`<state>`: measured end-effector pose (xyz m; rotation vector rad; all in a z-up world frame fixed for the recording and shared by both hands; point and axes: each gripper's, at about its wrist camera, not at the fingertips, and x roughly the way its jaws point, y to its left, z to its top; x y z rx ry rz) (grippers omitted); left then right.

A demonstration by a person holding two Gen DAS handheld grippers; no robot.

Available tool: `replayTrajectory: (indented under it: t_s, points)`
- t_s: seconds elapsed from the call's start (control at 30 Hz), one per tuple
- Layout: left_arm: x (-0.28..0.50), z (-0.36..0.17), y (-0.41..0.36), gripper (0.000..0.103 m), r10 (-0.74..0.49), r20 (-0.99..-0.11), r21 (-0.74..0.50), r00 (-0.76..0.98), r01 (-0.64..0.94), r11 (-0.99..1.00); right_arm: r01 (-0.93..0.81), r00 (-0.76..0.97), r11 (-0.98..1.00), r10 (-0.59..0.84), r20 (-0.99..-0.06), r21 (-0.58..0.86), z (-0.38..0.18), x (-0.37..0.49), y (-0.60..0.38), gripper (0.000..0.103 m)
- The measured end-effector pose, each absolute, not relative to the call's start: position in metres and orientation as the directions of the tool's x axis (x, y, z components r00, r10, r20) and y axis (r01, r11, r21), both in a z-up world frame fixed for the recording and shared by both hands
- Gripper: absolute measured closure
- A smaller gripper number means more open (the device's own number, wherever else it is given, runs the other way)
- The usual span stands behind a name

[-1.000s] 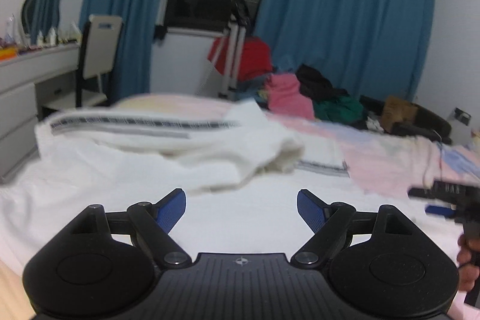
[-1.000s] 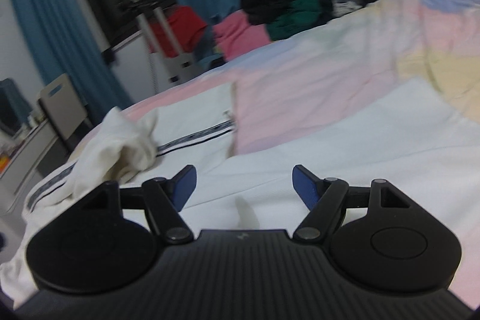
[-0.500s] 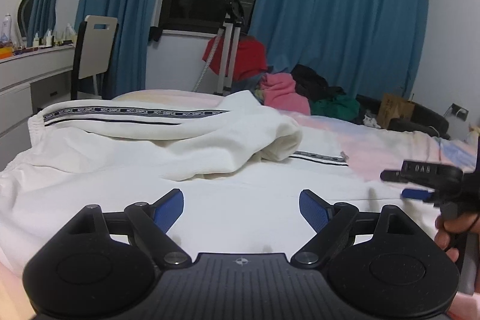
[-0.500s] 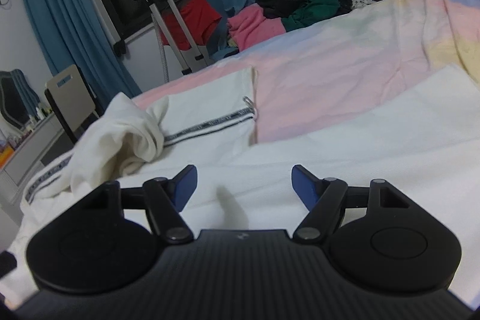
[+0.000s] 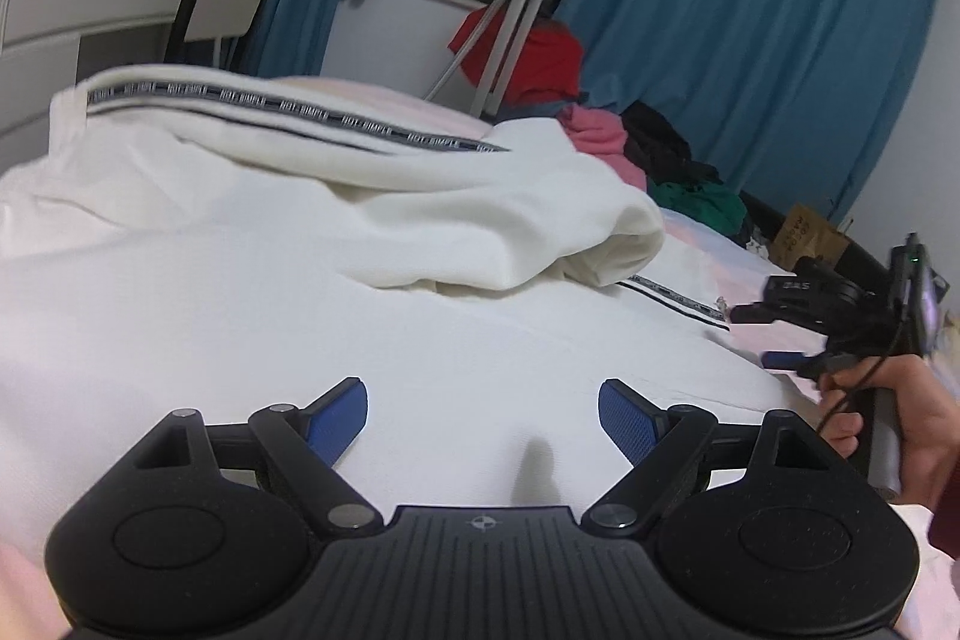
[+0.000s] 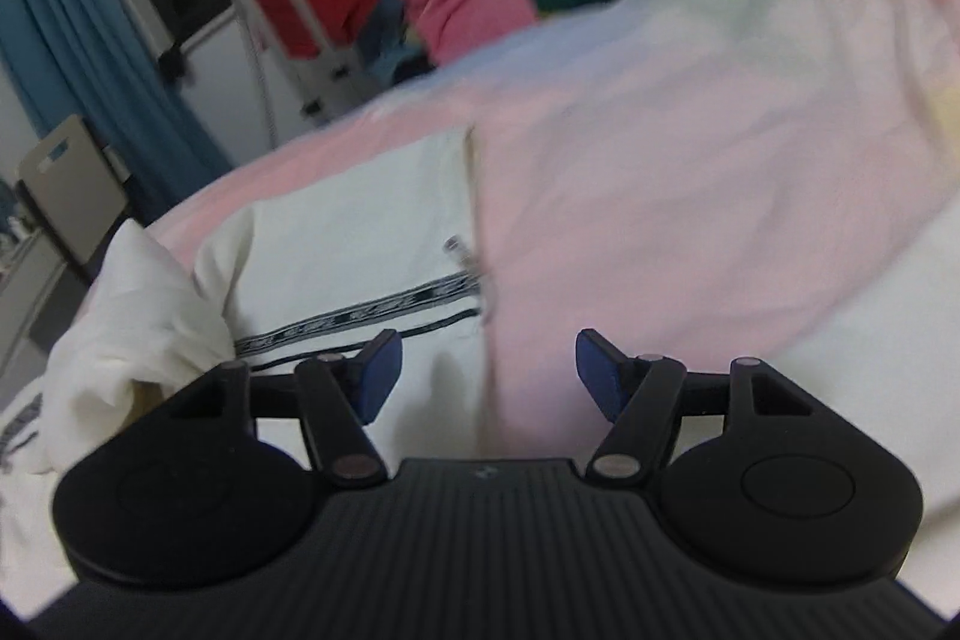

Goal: Fold clothes

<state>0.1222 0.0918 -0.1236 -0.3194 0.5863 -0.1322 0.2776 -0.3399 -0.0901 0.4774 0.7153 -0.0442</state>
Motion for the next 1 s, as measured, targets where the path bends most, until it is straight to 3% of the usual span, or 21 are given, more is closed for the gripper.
replayTrajectory:
  t_s: [0.13, 0.23, 0.27, 0.37, 0.43, 0.67, 1.0]
  points:
    - [0.129, -0.132, 0.090, 0.017, -0.231, -0.532, -0.344, 0.815, 0.042, 0.938, 0.090, 0.635, 0.915, 0.252, -0.730, 0.394, -0.108, 0.301, -0.314, 0.036]
    - [0.132, -0.136, 0.087, 0.017, -0.243, -0.533, -0.340, 0.810, 0.058, 0.939, 0.008, 0.610, 0.931, 0.285, -0.739, 0.366, -0.106, 0.295, -0.299, 0.038]
    - [0.132, -0.136, 0.086, 0.017, -0.247, -0.533, -0.340, 0.810, 0.062, 0.938, -0.011, 0.610, 0.951, 0.251, -0.752, 0.308, -0.104, 0.291, -0.293, 0.053]
    - [0.131, -0.137, 0.084, 0.017, -0.261, -0.528, -0.341, 0.808, 0.080, 0.937, -0.058, 0.624, 0.979, 0.189, -0.758, 0.197, -0.098, 0.280, -0.278, 0.076]
    - [0.129, -0.137, 0.081, 0.017, -0.263, -0.526, -0.331, 0.809, 0.090, 0.939, -0.012, 0.648, 0.979, 0.163, -0.744, 0.203, -0.089, 0.280, -0.279, 0.081]
    - [0.123, -0.133, 0.076, 0.017, -0.248, -0.516, -0.278, 0.820, 0.114, 0.954, 0.141, 0.730, 0.969, 0.037, -0.682, 0.203, -0.036, 0.281, -0.335, 0.083]
    - [0.126, -0.135, 0.066, 0.017, -0.264, -0.526, -0.235, 0.808, 0.160, 0.959, 0.474, 0.718, 0.865, -0.273, -0.641, 0.163, -0.002, 0.274, -0.507, 0.083]
